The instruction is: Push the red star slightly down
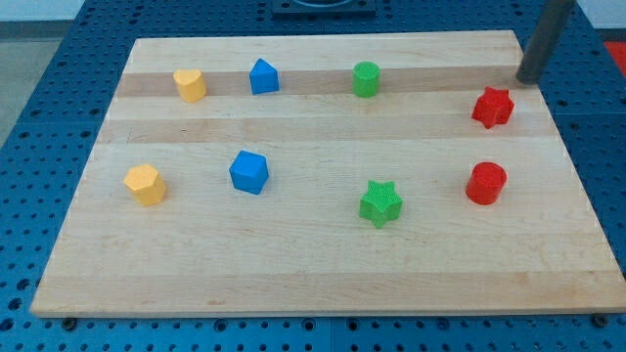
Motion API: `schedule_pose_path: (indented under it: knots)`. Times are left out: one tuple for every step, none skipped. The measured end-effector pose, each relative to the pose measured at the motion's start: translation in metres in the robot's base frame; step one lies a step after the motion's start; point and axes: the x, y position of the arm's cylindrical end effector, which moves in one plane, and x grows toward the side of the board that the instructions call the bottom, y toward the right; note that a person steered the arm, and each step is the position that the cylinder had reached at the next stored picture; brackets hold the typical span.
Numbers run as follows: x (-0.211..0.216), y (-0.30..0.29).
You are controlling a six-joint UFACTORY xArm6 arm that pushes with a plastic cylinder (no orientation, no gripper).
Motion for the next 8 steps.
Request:
schedule_pose_path:
  knots:
    - [0.000,0.000]
    - [0.033,-0.007]
    - [0.030,-0.033]
    - [0.030,-0.050]
    - [0.030,-0.050]
    - [0.008,-0.053]
    - [-0.026,-0.076]
    - [-0.008,-0.088]
